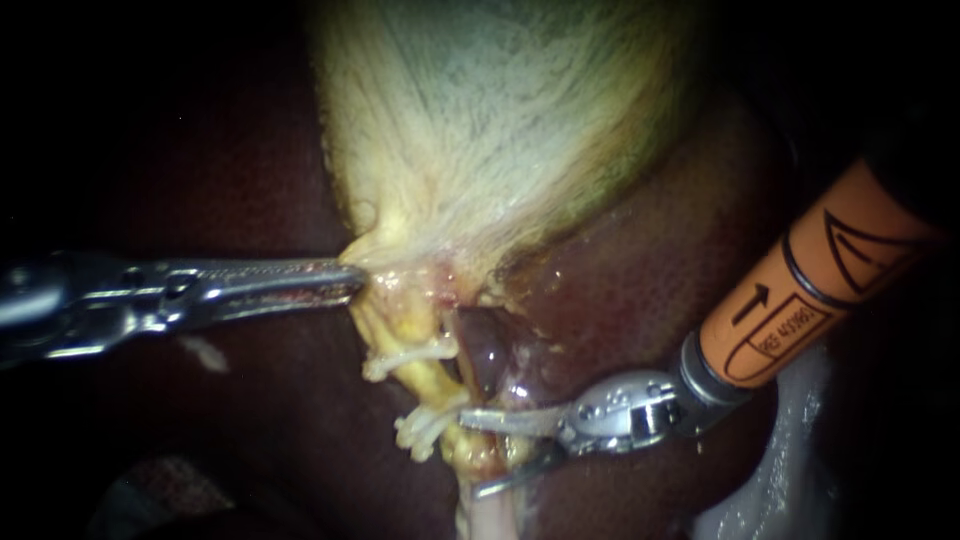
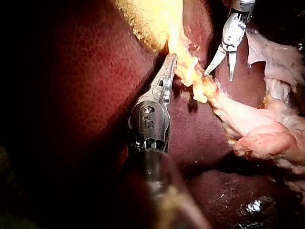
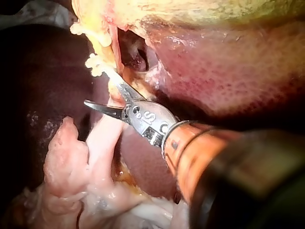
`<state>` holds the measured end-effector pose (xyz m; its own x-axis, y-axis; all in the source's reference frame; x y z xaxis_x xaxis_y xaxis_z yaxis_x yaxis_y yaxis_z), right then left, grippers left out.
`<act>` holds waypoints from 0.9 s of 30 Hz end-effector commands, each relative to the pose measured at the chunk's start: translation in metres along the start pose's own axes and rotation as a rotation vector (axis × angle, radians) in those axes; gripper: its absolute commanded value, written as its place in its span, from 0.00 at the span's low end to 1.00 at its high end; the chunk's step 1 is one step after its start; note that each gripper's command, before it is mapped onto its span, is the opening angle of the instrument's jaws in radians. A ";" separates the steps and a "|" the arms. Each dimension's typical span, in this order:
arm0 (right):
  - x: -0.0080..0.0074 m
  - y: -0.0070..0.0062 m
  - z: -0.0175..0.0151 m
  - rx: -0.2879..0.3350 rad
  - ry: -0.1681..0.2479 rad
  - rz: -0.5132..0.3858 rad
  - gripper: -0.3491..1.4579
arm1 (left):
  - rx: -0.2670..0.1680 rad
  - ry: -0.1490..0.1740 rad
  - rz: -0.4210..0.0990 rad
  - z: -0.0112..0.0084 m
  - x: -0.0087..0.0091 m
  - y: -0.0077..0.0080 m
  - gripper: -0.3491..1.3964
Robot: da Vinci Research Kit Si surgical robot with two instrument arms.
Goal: Go to the cutting position left tube
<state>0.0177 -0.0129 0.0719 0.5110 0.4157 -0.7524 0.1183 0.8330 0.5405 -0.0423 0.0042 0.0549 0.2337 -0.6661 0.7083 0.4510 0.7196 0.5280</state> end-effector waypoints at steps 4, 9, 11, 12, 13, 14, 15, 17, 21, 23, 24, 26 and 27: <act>0.0004 0.0005 0.0000 -0.004 0.001 0.004 0.93 | 0.006 0.000 0.003 0.0000 0.0003 -0.0005 0.12; 0.0010 0.0010 0.0003 -0.009 0.002 0.009 0.92 | 0.010 0.000 0.005 0.0000 0.0006 -0.0008 0.12; 0.0013 0.0013 0.0004 -0.011 0.002 0.011 0.92 | 0.013 0.000 0.006 0.0000 0.0006 -0.0010 0.12; 0.0014 0.0015 0.0005 -0.011 0.002 0.012 0.92 | 0.015 0.000 0.006 0.0000 0.0006 -0.0012 0.12; 0.0015 0.0016 0.0005 -0.017 0.002 0.013 0.92 | 0.015 0.000 0.006 0.0000 0.0005 -0.0013 0.12; 0.0015 0.0019 0.0006 -0.024 0.002 0.014 0.92 | 0.018 0.000 0.006 -0.0001 0.0005 -0.0015 0.12; 0.0015 0.0020 0.0006 -0.024 0.003 0.015 0.92 | 0.018 0.000 0.007 -0.0001 0.0005 -0.0017 0.12; 0.0015 0.0023 0.0006 -0.031 0.003 0.016 0.92 | 0.023 0.000 0.007 -0.0001 0.0004 -0.0021 0.12; 0.0013 0.0031 0.0009 -0.036 0.000 0.018 0.91 | 0.028 0.000 0.010 -0.0001 0.0005 -0.0029 0.12; 0.0012 0.0033 0.0014 -0.039 -0.003 0.024 0.92 | 0.031 0.000 0.010 -0.0002 0.0004 -0.0032 0.12; 0.0012 0.0033 0.0017 -0.034 -0.004 0.018 0.92 | 0.031 0.000 0.010 -0.0002 0.0003 -0.0033 0.12; 0.0013 0.0031 0.0022 -0.011 -0.004 0.010 0.92 | 0.030 0.000 0.010 -0.0002 0.0003 -0.0033 0.12; 0.0013 0.0028 0.0026 0.002 -0.004 0.008 0.92 | 0.031 0.000 0.010 -0.0002 0.0003 -0.0033 0.12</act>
<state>0.0211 -0.0112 0.0735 0.5146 0.4202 -0.7474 0.1213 0.8272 0.5486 -0.0436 0.0015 0.0533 0.2377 -0.6589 0.7137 0.4217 0.7319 0.5352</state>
